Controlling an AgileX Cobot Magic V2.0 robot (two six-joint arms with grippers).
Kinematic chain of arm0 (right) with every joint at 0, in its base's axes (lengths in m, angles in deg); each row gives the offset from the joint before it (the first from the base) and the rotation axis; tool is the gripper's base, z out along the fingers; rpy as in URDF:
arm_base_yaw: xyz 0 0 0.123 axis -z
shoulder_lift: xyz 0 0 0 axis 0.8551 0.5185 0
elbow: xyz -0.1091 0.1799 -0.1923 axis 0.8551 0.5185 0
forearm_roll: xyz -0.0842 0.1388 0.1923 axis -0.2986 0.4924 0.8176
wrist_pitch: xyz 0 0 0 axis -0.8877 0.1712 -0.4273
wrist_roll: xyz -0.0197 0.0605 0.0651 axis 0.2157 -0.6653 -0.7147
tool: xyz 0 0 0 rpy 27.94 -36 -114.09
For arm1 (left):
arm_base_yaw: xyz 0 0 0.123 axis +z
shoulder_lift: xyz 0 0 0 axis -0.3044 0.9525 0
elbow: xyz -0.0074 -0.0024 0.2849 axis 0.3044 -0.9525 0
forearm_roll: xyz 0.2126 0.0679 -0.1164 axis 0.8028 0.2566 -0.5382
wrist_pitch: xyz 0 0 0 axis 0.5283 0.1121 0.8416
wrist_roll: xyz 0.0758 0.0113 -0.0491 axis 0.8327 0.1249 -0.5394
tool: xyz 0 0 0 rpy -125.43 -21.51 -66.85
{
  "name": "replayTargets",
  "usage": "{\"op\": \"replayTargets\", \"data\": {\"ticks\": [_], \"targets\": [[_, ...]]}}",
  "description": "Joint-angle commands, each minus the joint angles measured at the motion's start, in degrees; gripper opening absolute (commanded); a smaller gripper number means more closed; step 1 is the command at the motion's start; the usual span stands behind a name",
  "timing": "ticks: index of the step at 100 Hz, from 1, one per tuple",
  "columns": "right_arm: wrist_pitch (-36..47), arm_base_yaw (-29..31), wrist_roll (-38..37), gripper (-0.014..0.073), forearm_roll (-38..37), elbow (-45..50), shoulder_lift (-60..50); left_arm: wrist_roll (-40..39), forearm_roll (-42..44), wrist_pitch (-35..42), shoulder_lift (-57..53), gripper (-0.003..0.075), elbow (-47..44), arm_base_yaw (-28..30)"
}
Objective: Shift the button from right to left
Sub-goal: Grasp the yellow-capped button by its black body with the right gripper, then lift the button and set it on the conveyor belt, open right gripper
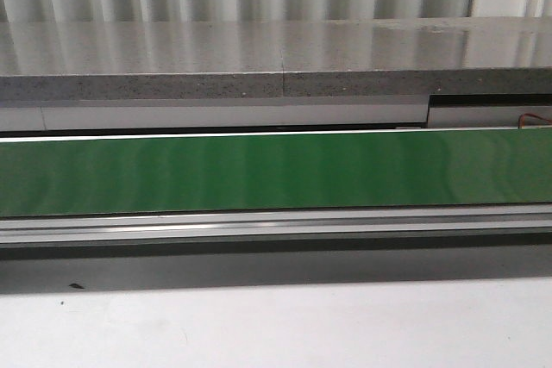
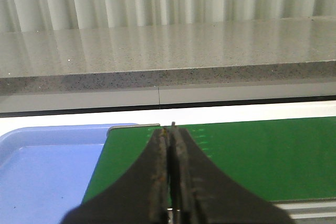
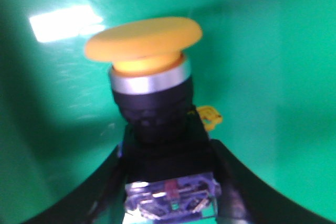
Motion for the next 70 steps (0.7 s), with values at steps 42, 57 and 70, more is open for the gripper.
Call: {"op": "replayTargets", "data": {"ticks": [42,57,70], "targets": [[-5.45,-13.30,-6.88,0.0220,4.97,-1.41,-14.74,-0.21,-0.01,4.41,-1.85,-0.0020,-2.12,-0.58],[-4.61,-16.70,-8.98,0.0220,6.99,-1.41,-11.98,-0.21,-0.01,4.41,-1.85,-0.0020,-2.12,-0.58],[-4.07,-17.15,-9.46,0.0220,7.10,-1.41,-9.35,-0.21,-0.01,4.41,-1.85,-0.0020,-2.12,-0.58]]}}
